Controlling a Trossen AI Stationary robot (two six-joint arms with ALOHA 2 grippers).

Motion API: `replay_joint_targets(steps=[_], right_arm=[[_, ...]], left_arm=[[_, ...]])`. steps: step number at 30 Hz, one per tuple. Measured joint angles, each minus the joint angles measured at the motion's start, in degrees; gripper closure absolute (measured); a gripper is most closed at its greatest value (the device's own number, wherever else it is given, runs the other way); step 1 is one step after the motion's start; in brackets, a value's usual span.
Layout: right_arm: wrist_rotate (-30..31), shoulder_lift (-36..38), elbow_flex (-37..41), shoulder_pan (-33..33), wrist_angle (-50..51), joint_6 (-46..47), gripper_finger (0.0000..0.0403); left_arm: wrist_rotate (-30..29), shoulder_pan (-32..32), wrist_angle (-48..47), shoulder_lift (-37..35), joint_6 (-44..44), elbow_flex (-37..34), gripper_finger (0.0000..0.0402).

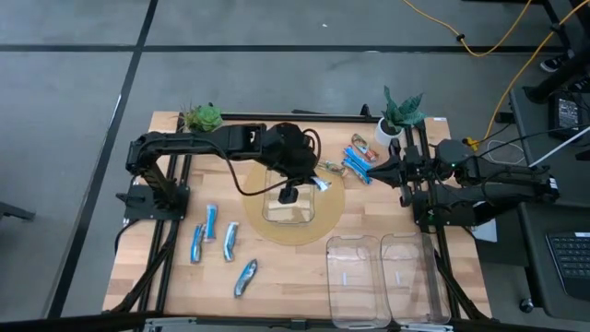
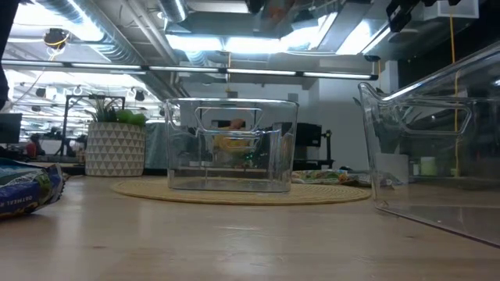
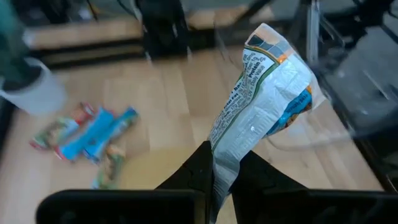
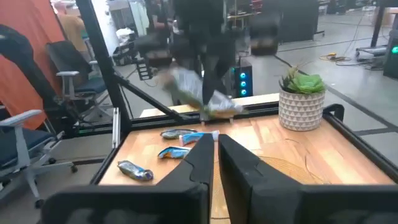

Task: Pick and place Granola Bars by type
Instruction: Put the yellow granola bar pack into the bottom left transparent bin

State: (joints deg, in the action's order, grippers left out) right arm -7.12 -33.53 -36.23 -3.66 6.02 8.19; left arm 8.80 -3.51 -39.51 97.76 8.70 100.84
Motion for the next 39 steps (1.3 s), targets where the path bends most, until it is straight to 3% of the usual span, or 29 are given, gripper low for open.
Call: replay_joint_targets(steps=[5,14,19,30,39], right_arm=[[-0.95,-3.96,0.0,0.0,-4.07,-3.53,0.0334],[1.35,-12.77,0.0,0.0,-17.23,-7.09,0.0162],[1.36,-17.7,-3.46,0.0,-17.32,-8.35,0.0102],[1.02,-26.84,-14.83,0.57,-12.98,-13.28,0.0101],[0.99,-29.32,-16.54,0.57,-10.44,-12.3,0.0141]], left_arm=[[-5.03,0.4,2.54,0.0,-1.62,0.17,0.0375],[-7.7,0.4,2.45,0.0,-3.46,0.17,0.0375],[-7.78,0.03,2.84,0.0,-3.61,0.17,0.0375],[-7.76,-1.59,5.76,0.0,-3.44,0.17,0.0375],[-7.35,-1.9,5.97,-0.07,-2.1,0.17,0.0375]])
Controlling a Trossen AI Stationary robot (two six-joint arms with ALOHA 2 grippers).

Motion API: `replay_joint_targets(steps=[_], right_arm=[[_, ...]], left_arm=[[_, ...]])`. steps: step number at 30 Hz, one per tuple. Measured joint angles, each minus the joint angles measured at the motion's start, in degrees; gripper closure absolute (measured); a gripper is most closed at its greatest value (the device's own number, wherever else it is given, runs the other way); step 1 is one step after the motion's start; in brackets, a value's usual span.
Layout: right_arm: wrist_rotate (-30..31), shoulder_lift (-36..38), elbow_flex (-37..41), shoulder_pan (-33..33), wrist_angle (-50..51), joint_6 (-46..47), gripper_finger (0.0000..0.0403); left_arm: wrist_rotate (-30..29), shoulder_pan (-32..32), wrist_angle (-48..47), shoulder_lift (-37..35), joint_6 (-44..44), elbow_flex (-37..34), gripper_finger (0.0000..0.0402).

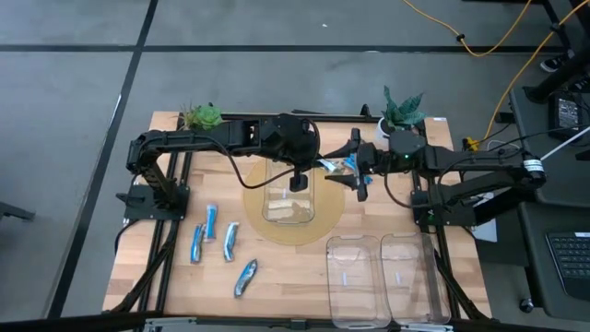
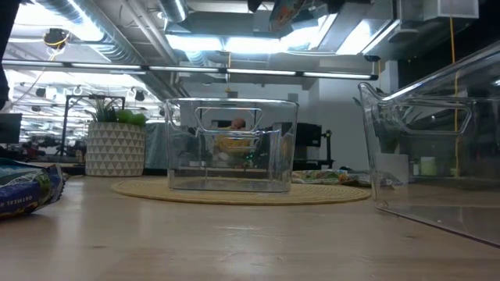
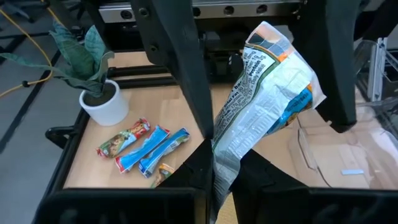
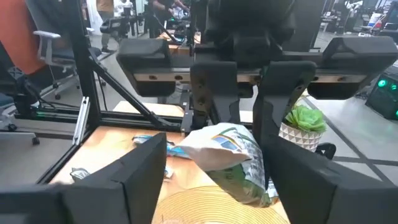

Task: Pick and place Granola Bars by type
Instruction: Put the yellow granola bar pack into the bottom left transparent bin

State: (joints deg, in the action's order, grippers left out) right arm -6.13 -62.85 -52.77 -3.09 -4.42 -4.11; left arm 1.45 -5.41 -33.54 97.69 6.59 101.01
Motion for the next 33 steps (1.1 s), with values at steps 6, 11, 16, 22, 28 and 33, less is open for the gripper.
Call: replay_joint_targets(steps=[6,11,16,22,28,33], right_arm=[[0.03,0.0,0.0,0.0,-0.6,0.2,0.0219],[0.33,0.0,0.0,0.0,-0.62,-0.66,0.03],[0.31,0.0,0.0,0.0,-1.1,-0.75,0.0355],[1.0,0.0,0.0,0.0,-1.3,-0.9,0.0348],[0.98,0.0,0.0,0.02,-1.41,-0.92,0.0359],[0.98,0.0,0.0,0.02,-1.39,-0.91,0.0364]], left_arm=[[0.16,0.0,0.04,-0.07,0.5,0.0,0.0375],[0.4,0.02,-0.01,-0.07,0.67,0.0,0.0375],[2.14,0.0,-0.04,-0.1,0.7,0.0,0.0375],[2.38,-0.02,0.0,-0.13,0.67,0.0,0.0359],[3.77,-0.04,-0.27,-0.13,0.69,0.0,0.0307],[4.68,0.05,-3.44,-0.58,0.67,0.0,0.0259]])
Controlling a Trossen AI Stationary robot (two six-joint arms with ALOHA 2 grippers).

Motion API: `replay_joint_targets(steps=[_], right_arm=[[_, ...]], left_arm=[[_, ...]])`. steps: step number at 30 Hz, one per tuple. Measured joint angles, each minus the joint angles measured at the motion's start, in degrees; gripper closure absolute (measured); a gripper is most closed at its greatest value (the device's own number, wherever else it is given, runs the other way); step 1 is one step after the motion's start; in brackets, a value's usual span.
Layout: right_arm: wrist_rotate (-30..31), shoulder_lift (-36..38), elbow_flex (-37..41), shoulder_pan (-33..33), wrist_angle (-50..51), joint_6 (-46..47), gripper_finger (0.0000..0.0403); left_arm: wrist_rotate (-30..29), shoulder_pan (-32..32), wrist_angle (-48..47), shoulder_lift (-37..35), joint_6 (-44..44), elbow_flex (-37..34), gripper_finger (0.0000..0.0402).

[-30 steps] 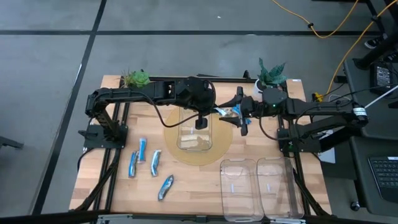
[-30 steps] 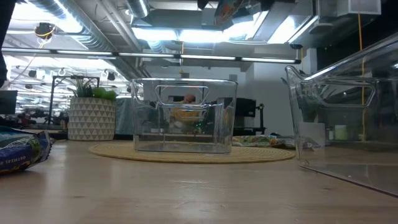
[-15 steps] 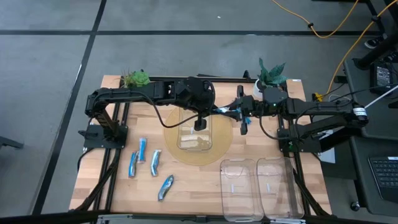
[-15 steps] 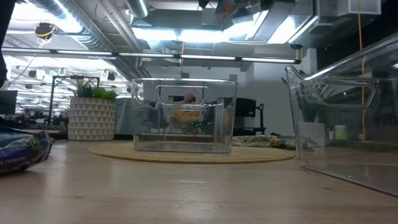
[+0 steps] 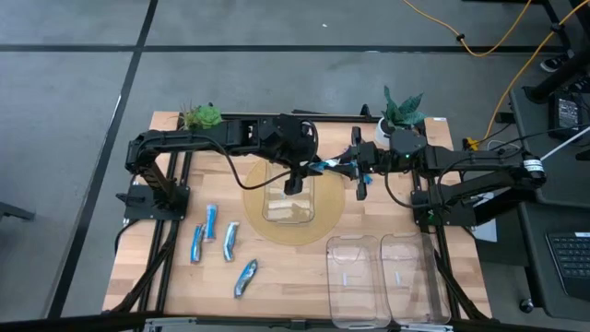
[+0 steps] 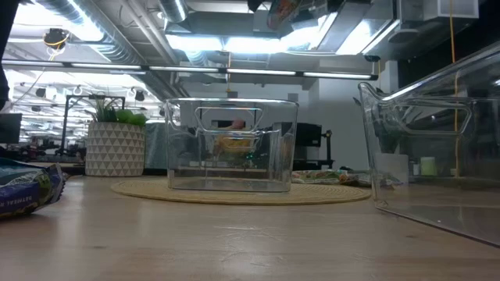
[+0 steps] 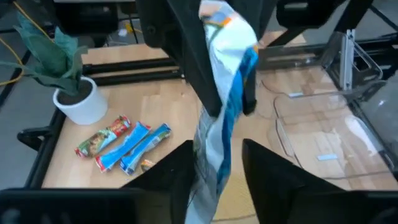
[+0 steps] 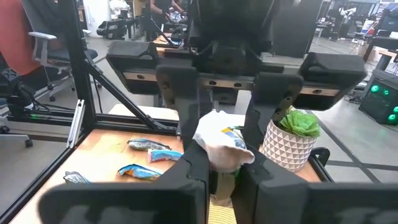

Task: Pick and place Granola Bars by type
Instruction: Put the yellow granola bar pack into the bottom left transparent bin

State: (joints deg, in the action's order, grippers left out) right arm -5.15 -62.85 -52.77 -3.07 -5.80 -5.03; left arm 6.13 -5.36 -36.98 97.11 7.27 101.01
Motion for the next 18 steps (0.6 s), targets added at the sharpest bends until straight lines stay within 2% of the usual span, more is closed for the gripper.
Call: replay_joint_targets(steps=[6,12,18], right_arm=[[0.07,0.37,0.0,0.0,1.07,0.01,0.0358],[0.04,2.39,0.0,0.1,4.2,-0.03,0.037],[-0.17,5.56,-0.02,3.79,9.8,0.28,0.0358]], left_arm=[[0.97,0.15,-6.96,-2.36,-0.04,0.0,0.0219],[0.65,-0.16,-10.84,-5.96,-0.04,0.0,0.0206],[-5.11,-0.81,-12.82,-8.03,-0.63,0.0,0.021]])
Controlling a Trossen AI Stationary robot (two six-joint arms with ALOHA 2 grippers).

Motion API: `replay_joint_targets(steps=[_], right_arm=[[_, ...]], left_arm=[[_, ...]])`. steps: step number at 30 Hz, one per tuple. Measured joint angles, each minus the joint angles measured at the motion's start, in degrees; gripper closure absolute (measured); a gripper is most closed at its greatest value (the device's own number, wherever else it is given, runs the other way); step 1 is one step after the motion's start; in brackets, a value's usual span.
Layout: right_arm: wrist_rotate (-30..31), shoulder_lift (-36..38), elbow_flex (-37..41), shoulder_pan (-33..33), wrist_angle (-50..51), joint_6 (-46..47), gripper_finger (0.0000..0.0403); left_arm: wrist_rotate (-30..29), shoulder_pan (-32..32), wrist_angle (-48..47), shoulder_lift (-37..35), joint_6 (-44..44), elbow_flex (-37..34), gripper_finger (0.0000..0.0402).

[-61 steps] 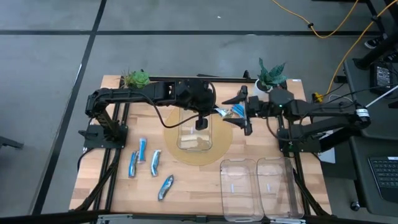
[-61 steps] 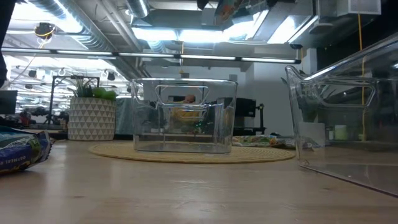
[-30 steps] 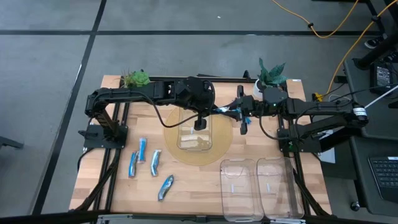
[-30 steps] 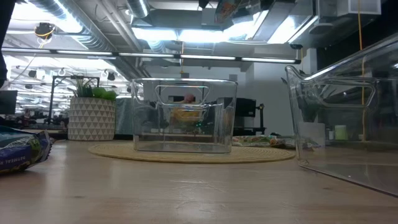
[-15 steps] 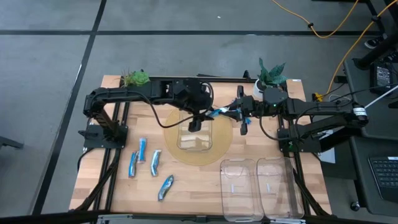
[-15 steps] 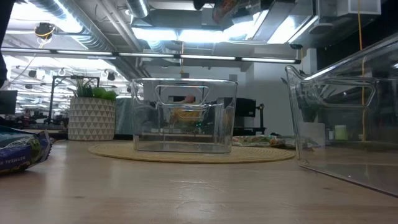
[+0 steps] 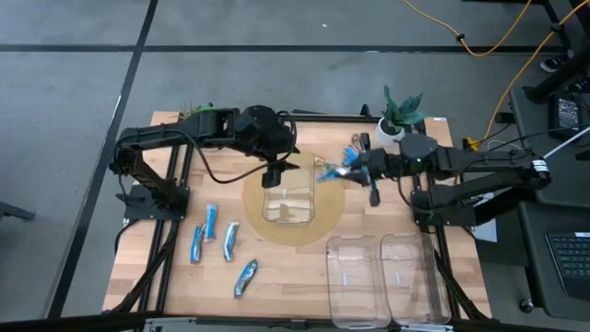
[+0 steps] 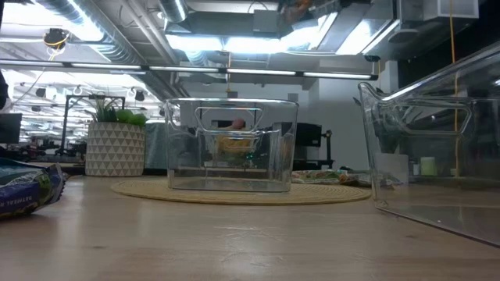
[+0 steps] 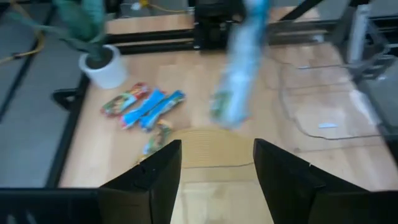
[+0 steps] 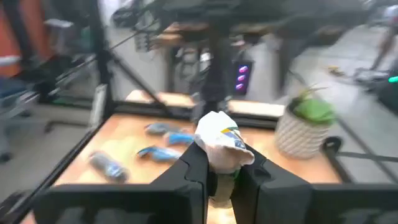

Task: Pick and place Granola Bars by type
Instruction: Put the yellow granola bar pack into the bottom left transparent bin

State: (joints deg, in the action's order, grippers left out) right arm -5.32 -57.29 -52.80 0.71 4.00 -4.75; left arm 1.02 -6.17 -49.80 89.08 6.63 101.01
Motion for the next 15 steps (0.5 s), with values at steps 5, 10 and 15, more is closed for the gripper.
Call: replay_joint_targets(steps=[5,10,15], right_arm=[[-2.21,1.64,0.0,6.4,7.27,0.33,0.0369],[-2.22,1.68,0.0,13.29,12.88,7.36,0.0362],[1.03,1.68,0.02,19.91,16.12,14.92,0.0361]], left_arm=[[-6.53,-0.18,-1.16,0.04,0.25,-0.31,0.0208],[-7.8,-1.35,-1.82,0.55,0.63,-0.35,0.0212],[-7.83,-2.93,-1.72,0.48,1.07,-0.35,0.0217]])
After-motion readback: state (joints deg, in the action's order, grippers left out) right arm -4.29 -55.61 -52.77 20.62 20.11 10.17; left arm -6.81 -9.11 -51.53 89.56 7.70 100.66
